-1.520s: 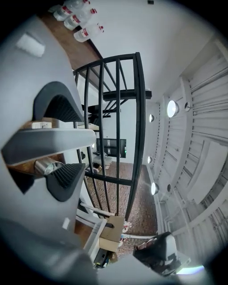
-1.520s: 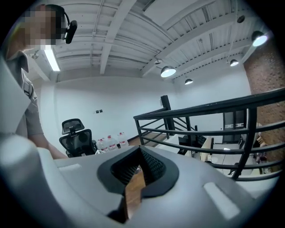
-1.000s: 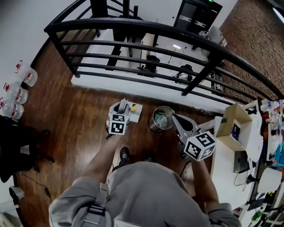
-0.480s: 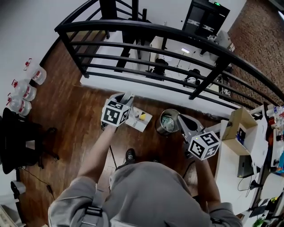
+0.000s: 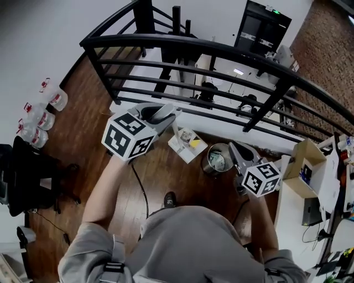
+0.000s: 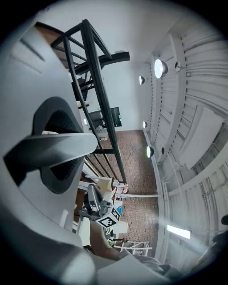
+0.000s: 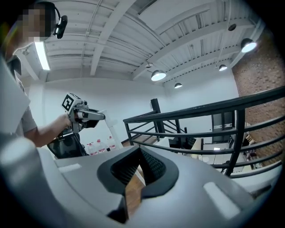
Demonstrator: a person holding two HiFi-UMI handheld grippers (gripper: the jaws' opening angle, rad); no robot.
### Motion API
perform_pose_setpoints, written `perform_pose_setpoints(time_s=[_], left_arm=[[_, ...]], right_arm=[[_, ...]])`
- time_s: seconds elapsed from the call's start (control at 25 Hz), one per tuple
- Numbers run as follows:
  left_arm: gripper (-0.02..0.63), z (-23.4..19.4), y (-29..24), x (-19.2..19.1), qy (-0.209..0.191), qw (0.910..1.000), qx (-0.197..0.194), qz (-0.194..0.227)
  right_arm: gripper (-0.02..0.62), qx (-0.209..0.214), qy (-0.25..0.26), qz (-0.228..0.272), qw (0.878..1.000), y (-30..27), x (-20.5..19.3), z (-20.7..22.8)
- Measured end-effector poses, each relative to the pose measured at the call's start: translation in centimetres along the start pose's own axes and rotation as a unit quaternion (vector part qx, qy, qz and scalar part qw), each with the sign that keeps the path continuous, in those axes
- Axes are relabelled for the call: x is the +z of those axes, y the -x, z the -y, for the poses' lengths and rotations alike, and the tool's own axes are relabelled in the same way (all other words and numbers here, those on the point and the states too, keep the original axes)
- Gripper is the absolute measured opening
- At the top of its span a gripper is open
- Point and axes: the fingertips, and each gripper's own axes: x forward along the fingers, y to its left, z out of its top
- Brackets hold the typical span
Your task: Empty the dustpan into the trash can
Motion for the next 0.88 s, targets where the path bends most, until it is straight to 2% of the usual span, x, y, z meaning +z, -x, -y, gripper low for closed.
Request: perform_pose_setpoints(time_s=[0.2, 0.44, 0.76, 0.88], left_arm=[[0.121, 0.2, 1.2, 5.0, -0.038, 0.9982, -0.043, 0.019], [0.121, 2.1, 0.3, 9.0, -0.085, 0.9912, -0.099, 0.023], [0.122, 5.5, -3.6, 9.1, -0.107, 0.9806, -0.164, -0.005], [0.123, 6.4, -5.0, 8.6, -0.111, 0.9765, -0.184, -0.017]], right_arm=[[0.0, -0.029, 0.0, 0.021, 0.999, 1.1, 1.7, 1.2], [0.0, -0.064, -0.007, 0.033, 0.997, 3.0, 1.4, 2.2], [0.0, -0.11, -0.022, 0.042, 0.993, 6.0, 0.3, 3.5], [0.0, -0.111, -0.022, 0.049, 0.992, 5.8, 0.4, 3.0]])
